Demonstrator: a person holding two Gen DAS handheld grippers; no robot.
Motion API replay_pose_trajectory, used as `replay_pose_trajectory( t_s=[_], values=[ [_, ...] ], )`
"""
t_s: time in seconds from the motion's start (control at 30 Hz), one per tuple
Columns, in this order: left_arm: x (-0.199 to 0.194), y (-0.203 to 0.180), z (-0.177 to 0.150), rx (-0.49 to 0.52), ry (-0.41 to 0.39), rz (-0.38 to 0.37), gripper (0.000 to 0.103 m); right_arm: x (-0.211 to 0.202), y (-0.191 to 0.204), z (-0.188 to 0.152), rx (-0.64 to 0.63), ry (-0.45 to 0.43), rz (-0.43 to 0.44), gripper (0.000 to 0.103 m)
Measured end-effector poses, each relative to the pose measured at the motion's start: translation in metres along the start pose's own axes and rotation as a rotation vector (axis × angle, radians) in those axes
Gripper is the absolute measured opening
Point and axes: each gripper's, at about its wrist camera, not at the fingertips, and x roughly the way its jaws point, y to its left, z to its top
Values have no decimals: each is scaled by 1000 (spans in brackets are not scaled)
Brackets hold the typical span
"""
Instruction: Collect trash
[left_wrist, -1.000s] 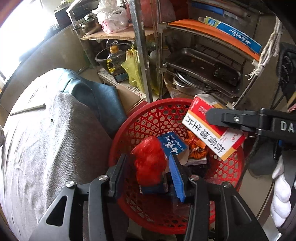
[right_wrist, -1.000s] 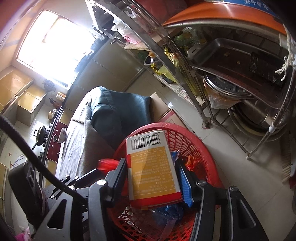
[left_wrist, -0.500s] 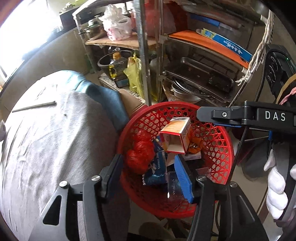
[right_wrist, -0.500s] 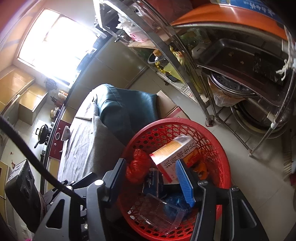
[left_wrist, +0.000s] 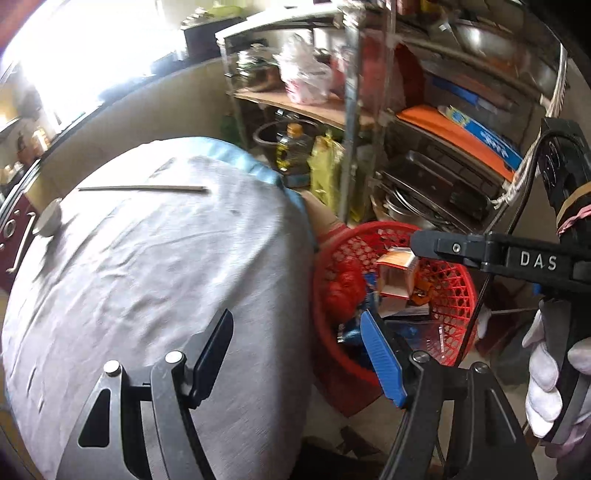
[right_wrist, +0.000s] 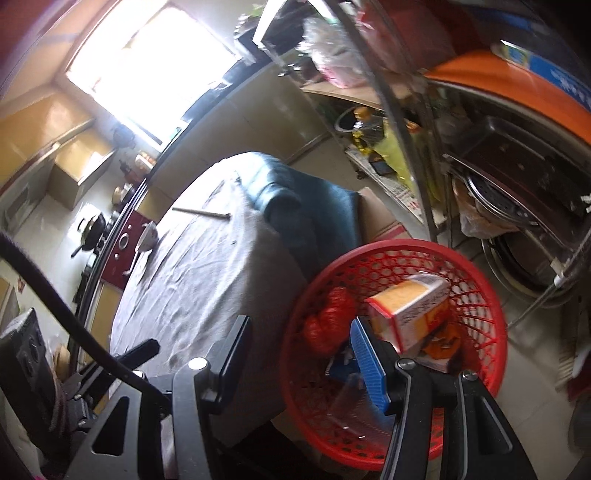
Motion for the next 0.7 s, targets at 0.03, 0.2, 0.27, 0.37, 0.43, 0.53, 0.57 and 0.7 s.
replay_pose_trajectory(
  t_s=[0.03, 0.2, 0.27, 0.37, 0.43, 0.53, 0.57, 0.7],
  values=[
    [-5, 4, -2, -8, -8, 10, 72, 0, 9, -1, -20, 2, -1, 59],
    [-40, 38, -17, -67, -69, 98, 72, 4, 54, -7, -113, 16, 7, 59],
    [-52, 52, -22, -96, -89, 121, 73, 6, 70, -9, -145, 18, 16, 59],
    [-68, 70, -31, -137, -113, 151, 73, 7, 104, -14, -214, 13, 36, 59],
    [-80, 84, -37, -172, -132, 179, 73, 6, 124, -18, -261, 8, 48, 59],
    [-95, 100, -46, -212, -155, 217, 73, 7, 157, -28, -344, -7, 57, 59],
    [-101, 106, -49, -225, -162, 234, 73, 6, 167, -31, -373, -13, 59, 59],
    [-120, 129, -65, -291, -184, 291, 73, 3, 203, -45, -460, -43, 73, 59]
  ],
)
